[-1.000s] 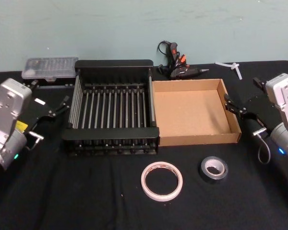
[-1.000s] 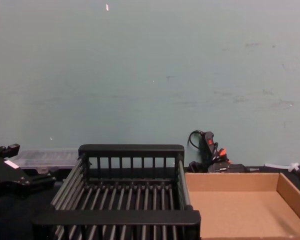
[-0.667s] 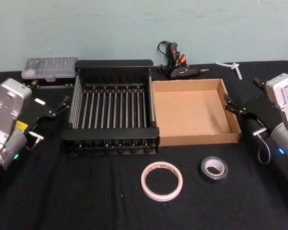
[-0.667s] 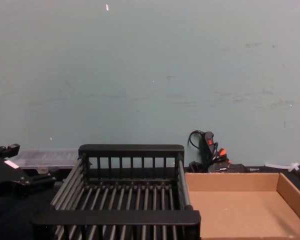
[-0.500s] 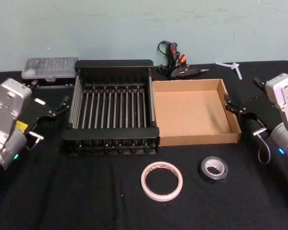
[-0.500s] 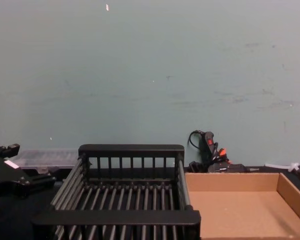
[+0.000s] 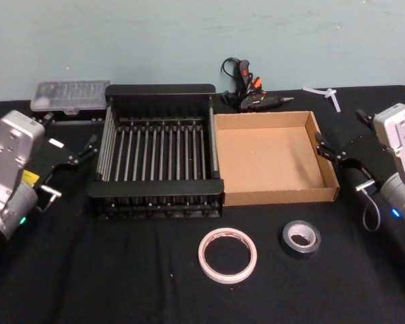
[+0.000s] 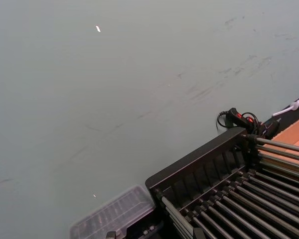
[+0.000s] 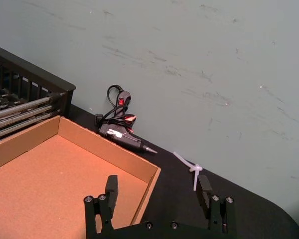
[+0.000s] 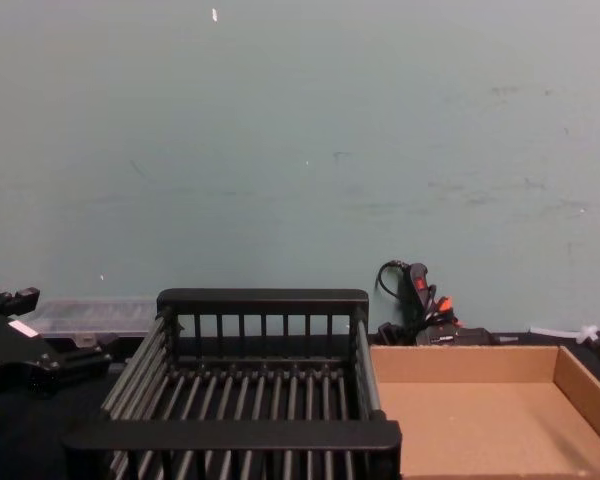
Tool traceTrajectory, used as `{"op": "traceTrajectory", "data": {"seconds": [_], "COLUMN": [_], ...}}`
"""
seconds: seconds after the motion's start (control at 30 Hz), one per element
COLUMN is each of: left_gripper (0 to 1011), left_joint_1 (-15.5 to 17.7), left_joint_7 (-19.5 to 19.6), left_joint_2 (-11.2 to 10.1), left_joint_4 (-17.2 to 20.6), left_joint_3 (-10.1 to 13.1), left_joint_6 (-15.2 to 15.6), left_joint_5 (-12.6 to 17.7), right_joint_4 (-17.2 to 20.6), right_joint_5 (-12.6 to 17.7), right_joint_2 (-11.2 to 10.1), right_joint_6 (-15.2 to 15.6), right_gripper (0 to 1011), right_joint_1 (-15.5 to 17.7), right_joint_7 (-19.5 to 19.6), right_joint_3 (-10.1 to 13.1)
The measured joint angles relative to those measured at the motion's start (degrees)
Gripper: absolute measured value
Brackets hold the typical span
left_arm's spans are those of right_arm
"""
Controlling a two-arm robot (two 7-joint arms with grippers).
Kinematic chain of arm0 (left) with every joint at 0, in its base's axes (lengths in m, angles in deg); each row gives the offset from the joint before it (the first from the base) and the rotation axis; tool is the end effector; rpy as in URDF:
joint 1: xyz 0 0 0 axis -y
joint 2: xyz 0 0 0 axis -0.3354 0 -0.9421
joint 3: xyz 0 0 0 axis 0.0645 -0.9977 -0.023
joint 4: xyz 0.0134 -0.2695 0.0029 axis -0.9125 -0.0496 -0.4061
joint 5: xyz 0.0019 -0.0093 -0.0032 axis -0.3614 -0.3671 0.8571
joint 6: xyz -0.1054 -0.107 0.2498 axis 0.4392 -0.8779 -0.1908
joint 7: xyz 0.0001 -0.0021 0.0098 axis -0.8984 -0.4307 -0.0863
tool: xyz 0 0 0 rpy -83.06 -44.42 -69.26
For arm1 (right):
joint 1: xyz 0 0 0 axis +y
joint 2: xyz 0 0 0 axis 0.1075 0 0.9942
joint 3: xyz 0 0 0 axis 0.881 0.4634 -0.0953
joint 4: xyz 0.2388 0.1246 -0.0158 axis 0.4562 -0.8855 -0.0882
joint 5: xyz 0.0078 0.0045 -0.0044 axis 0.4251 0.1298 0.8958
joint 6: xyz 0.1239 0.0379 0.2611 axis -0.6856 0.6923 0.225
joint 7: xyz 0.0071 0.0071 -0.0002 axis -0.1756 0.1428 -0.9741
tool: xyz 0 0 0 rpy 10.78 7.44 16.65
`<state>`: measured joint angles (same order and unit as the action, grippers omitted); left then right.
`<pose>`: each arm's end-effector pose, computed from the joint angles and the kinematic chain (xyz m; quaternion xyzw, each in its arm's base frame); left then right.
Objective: Pick up the white tape and place it into the black box , Pick up the silver tape and place it into the brown box.
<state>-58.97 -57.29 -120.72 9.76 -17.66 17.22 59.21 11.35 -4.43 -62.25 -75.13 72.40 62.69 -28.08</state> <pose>0.3384 0.0758 -0.2826 0.1414 -0.1325 0.5799 0.7913 0.3383 -0.0756 -0.2826 -0.1415 -0.1324 -0.5799 0.7913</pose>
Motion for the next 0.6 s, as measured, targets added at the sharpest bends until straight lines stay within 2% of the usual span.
{"op": "traceTrajectory", "data": {"seconds": [0.6], "left_gripper": [1001], "left_joint_1": [0.0], "left_joint_7": [0.0], "left_joint_2": [0.0], "left_joint_4": [0.0], "left_joint_3": [0.0], "left_joint_6": [0.0], "left_joint_5": [0.0], "right_joint_4": [0.0], "right_joint_5": [0.0], "right_joint_2": [0.0], "right_joint_6": [0.0], "right_gripper": [1002], "right_joint_1": [0.0], "right_joint_7": [0.0], "right_joint_3": [0.0]}}
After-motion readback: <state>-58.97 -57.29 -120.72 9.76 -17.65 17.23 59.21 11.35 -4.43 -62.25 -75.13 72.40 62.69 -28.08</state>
